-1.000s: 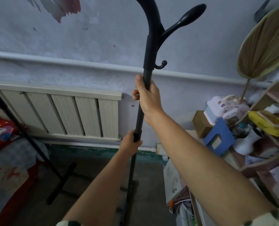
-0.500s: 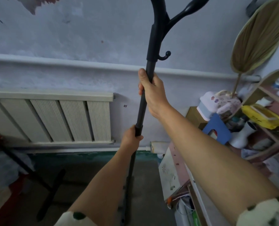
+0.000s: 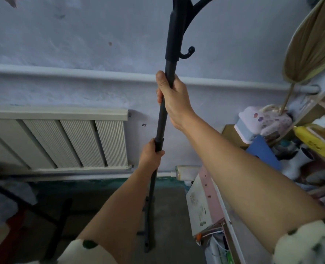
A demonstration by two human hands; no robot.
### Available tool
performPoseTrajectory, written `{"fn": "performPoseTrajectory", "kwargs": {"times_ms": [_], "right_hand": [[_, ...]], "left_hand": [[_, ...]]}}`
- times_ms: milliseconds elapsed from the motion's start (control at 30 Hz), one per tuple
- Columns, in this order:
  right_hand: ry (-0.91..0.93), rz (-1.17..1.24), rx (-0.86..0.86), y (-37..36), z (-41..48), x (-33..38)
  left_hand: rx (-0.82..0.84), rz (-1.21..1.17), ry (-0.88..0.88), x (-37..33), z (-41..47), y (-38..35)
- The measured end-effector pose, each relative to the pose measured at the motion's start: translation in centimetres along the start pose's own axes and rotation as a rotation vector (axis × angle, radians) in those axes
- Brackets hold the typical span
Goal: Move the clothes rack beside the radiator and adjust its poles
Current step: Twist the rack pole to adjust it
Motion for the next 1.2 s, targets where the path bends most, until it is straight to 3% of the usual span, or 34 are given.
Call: {"fn": "performPoseTrajectory", "kwargs": {"times_ms": [1200], "right_hand": [[0.042,-0.008,0.117,1.4,8.2,-2.6]], "left_hand": [[-0.114,-0.062,0.007,-2.3,7.1,-0.5]]}}
Point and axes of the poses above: each hand's wrist, its own z-axis towards the middle knuckle, its own y-axis out of the back of the hand, x = y × z, the point moved 8 cm from there along z, towards the middle knuckle, and after that the axes turned 1 degree about y, right-handed, at the moved point
